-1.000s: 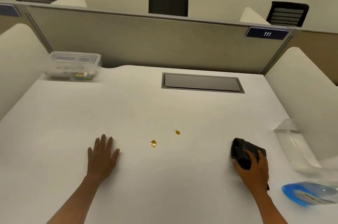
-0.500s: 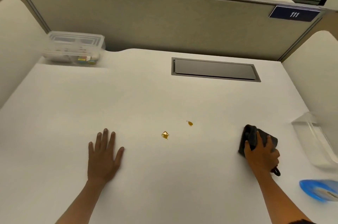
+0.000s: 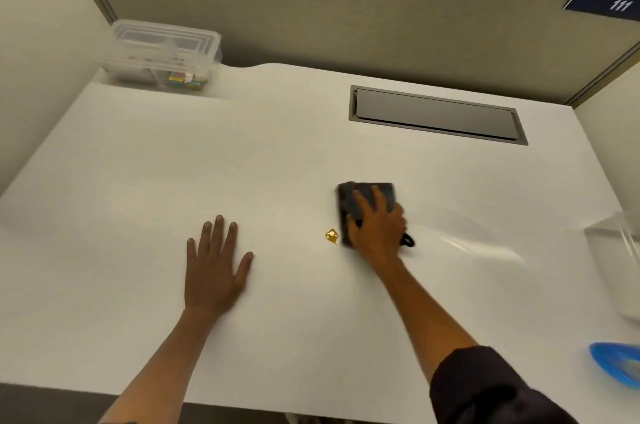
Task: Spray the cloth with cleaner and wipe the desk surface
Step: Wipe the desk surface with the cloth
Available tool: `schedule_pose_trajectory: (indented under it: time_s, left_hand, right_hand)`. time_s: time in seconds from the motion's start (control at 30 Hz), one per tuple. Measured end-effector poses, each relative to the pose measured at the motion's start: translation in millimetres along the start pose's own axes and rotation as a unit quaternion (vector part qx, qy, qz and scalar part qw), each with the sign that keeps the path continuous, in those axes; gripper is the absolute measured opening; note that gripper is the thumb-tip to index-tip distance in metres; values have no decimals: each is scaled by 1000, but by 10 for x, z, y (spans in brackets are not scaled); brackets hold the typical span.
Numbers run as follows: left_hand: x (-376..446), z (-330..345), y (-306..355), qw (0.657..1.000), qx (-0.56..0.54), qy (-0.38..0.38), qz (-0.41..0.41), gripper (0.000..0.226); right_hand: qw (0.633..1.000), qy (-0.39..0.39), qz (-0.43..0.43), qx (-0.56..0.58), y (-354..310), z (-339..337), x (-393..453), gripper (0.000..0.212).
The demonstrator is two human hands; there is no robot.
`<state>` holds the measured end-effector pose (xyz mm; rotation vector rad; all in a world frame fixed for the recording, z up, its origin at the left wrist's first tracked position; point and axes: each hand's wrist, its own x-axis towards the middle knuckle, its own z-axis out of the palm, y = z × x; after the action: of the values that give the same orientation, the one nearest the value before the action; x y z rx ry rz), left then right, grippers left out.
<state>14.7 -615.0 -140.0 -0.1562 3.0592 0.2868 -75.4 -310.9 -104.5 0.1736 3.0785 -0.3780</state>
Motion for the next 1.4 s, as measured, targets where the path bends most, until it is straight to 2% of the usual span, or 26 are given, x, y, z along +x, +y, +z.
schedule_pose_trajectory:
  time_s: [0.1, 0.2, 0.5, 0.63, 0.8, 0.93, 1.03, 1.2, 1.33, 1.4]
  left_hand:
    - [-9, -14, 12, 1000, 2, 1, 1, 68]
    - [-8, -29, 8, 1000, -5, -2, 3, 65]
    - [-15, -87, 24, 1000, -13, -6, 2, 66]
    - [-26, -137, 73, 1000, -16, -7, 0, 67]
    - [-2, -186, 133, 1000, -26, -15, -5, 74]
    - [64, -224, 187, 999, -28, -25, -4, 80]
    - [72, -248, 214, 999, -24, -23, -4, 82]
    - [50, -246, 229, 1000, -15, -20, -4, 79]
    - [45, -238, 231, 1000, -14, -20, -5, 78]
    - [39, -241, 234, 1000, -12, -21, -4, 77]
  right_hand:
    - [993, -5, -107, 46, -621, 186, -438, 55]
    - [982, -17, -181, 53, -933, 340, -910, 56]
    - [971, -33, -235, 20, -823, 333, -1061, 59]
    - [985, 2, -173, 18, -586, 239, -864, 58]
    - [999, 36, -5, -6, 120, -27, -532, 62]
    - [989, 45, 140, -27, 885, -228, -472, 61]
    - [974, 69, 215, -23, 1365, -334, -549, 58]
    - [963, 83, 256, -9, 1515, -366, -583, 56]
    - [955, 78, 286, 28, 1290, -359, -512, 57]
    - [962, 72, 262, 36, 1019, -324, -481, 57]
